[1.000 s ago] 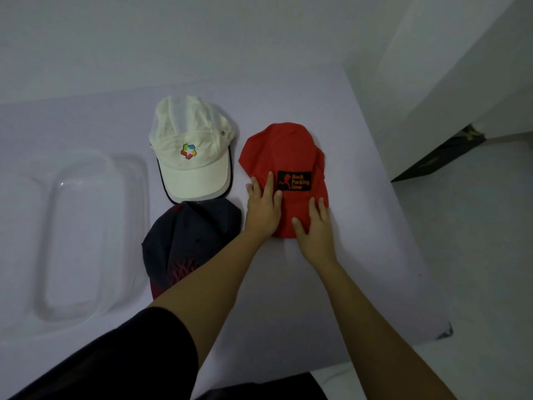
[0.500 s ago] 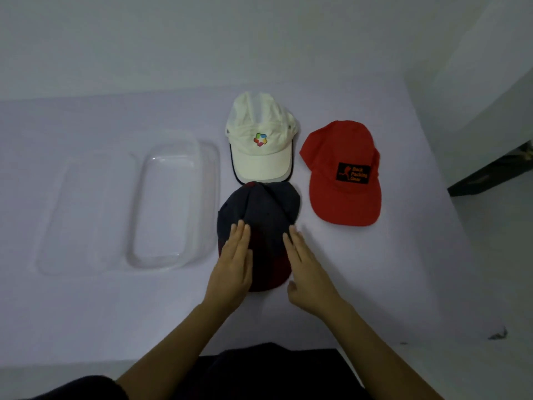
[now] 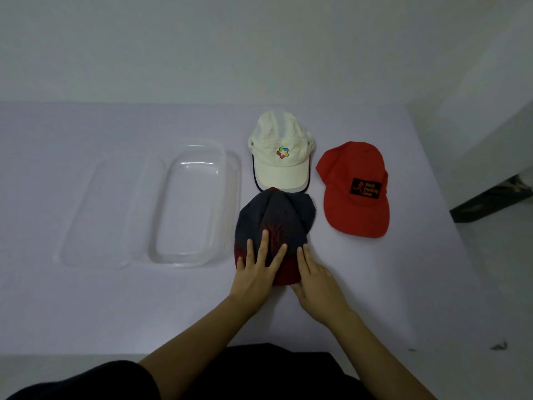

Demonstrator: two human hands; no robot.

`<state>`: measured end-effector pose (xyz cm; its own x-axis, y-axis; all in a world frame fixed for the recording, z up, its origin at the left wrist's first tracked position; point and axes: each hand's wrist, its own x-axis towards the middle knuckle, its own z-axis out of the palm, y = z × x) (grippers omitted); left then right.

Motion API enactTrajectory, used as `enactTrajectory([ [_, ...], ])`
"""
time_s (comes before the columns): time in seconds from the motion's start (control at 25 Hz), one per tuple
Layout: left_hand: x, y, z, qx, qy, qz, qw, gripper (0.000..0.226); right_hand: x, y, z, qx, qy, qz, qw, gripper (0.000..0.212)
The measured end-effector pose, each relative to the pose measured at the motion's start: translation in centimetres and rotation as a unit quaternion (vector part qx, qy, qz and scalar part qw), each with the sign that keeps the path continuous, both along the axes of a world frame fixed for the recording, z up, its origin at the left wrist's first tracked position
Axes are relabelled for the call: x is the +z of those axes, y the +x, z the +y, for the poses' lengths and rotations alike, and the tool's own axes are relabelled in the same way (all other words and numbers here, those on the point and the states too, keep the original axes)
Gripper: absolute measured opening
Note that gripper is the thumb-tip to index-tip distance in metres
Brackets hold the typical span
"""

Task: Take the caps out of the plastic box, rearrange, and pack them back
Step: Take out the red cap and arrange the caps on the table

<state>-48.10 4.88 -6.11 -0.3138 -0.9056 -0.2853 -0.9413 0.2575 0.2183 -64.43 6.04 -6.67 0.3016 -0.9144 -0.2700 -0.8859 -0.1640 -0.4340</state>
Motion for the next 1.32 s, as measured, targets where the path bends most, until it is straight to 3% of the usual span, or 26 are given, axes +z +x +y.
enactTrajectory([
  [0.08,1.0,0.0,0.1,-0.006,-0.097,0.029,0.995,0.088,0.5,0.4,-0.1,-0.042,-0.057,-0.013,0.997,0.083],
  [0.24,3.1,0.8,-0.2,-0.049,-0.177,0.028,0.982,0.098,2.6,1.6,-2.7,-0.124,-0.15,0.003,0.981,0.08],
  [0.44,7.6,0.4,-2.1,0.012,-0.25,0.079,0.965,0.092,7.1,3.1,-3.7,-0.152,-0.271,-0.004,0.95,0.07],
  [0.52,8.3,0.2,-2.0,0.023,-0.27,0.144,0.952,0.087,9.2,3.3,-4.0,-0.151,-0.279,-0.055,0.947,0.061],
  [0.6,9.0,0.2,-1.8,0.026,-0.274,0.241,0.931,0.077,11.0,4.2,-3.9,-0.17,-0.228,-0.161,0.945,0.049],
  [0.72,9.8,0.8,-1.7,-0.001,-0.278,0.323,0.905,0.063,12.5,5.8,-2.8,-0.211,-0.192,-0.275,0.918,0.037],
  [0.88,10.7,2.5,-2.7,-0.037,-0.31,0.297,0.903,0.06,13.5,4.4,-3.1,-0.184,-0.207,-0.246,0.929,0.048],
  [1.12,10.5,3.6,-3.2,0.061,-0.324,0.267,0.906,0.079,14.3,3.3,-2.9,-0.193,-0.207,-0.211,0.936,0.072],
  [1.2,10.4,3.5,-2.8,0.047,-0.333,0.243,0.91,0.073,14.9,3.3,-2.7,-0.167,-0.23,-0.167,0.944,0.085],
  [1.32,10.8,3.9,-3.2,0.014,-0.333,0.253,0.909,0.061,15.0,4.1,-2.5,-0.105,-0.253,-0.092,0.957,0.086],
])
